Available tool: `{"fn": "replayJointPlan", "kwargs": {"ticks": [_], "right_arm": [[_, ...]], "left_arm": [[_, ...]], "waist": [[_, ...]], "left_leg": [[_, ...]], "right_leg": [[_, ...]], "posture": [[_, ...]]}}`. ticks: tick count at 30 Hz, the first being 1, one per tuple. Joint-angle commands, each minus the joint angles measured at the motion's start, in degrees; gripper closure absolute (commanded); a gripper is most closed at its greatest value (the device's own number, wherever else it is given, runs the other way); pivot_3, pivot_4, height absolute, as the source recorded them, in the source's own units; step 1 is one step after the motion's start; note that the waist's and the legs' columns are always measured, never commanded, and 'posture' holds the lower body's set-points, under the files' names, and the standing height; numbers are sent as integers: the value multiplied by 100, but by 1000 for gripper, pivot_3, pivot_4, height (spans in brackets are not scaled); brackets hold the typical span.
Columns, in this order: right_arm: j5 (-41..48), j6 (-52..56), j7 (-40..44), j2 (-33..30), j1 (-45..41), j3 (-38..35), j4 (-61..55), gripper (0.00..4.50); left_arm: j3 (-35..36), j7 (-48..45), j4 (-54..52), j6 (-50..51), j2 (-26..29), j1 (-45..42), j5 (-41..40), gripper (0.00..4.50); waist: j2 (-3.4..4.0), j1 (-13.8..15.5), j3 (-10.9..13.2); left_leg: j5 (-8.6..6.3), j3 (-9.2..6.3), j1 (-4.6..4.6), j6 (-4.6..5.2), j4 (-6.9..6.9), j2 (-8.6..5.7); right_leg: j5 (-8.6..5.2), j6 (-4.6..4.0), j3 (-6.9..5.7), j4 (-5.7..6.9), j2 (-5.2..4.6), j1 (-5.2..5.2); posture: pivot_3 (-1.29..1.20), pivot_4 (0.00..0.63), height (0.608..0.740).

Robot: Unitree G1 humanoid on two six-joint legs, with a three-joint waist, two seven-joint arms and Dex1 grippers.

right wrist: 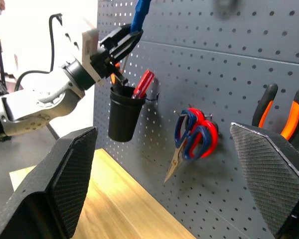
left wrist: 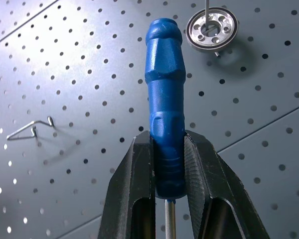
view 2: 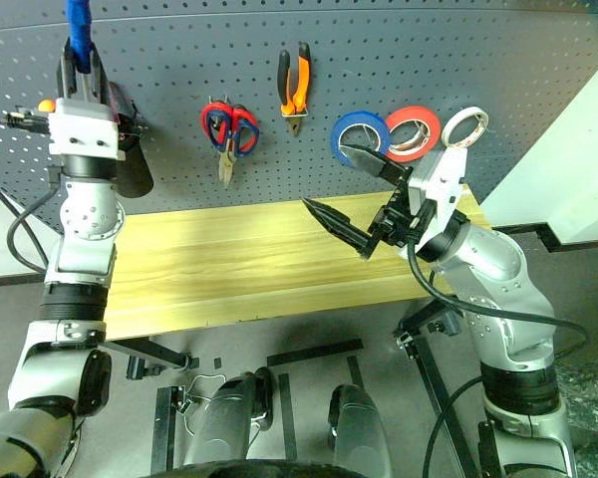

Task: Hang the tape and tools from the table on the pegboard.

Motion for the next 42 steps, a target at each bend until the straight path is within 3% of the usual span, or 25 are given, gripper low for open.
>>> {"fn": "replayJointPlan", "kwargs": {"ticks": [1,17,31,32,40,42], "right_arm": [[279,75,-42,-129,7,-261,-417,0],[1423,867,-755,-697,132,-958,-1371,0],[1656,1099,-914,-1170,324,-1158,-1399,0],[1629,1098,-906,-1199,335,-1152,-1383,0],[1606,1107,-865,-1358,419,-1208,-1292,0],[1547,1071,-830,-1363,447,-1181,-1258,0]], "left_arm": [[134,68,78,-207,169,-235,-60,4060],[18,79,1256,-710,90,-790,-148,4060],[348,781,315,31,-136,-138,17,4060],[370,766,257,41,-133,-121,-50,3303],[560,963,-291,342,-106,-174,15,645],[486,859,-482,437,-150,-282,-19,382]], "waist": [[4,-6,5],[-5,-54,310],[-10,-340,444],[-11,-342,448],[-6,-346,479],[-6,-346,481]], "left_leg": [[-1,1,0,1,0,2],[-6,4,7,10,0,3],[-11,7,3,18,0,0],[-11,8,3,18,-1,-1],[-11,9,2,17,-1,-1],[-11,9,2,17,-2,-1]], "right_leg": [[0,0,2,-1,-1,0],[-10,-19,15,-2,-23,0],[-2,3,15,-4,-31,-2],[-2,3,15,-4,-31,-2],[-3,3,15,-5,-32,-4],[-4,2,16,-6,-34,-4]], "posture": [[22,253,717],[-80,329,717],[-119,336,717],[-119,336,717],[-138,334,717],[-136,327,717]]}}
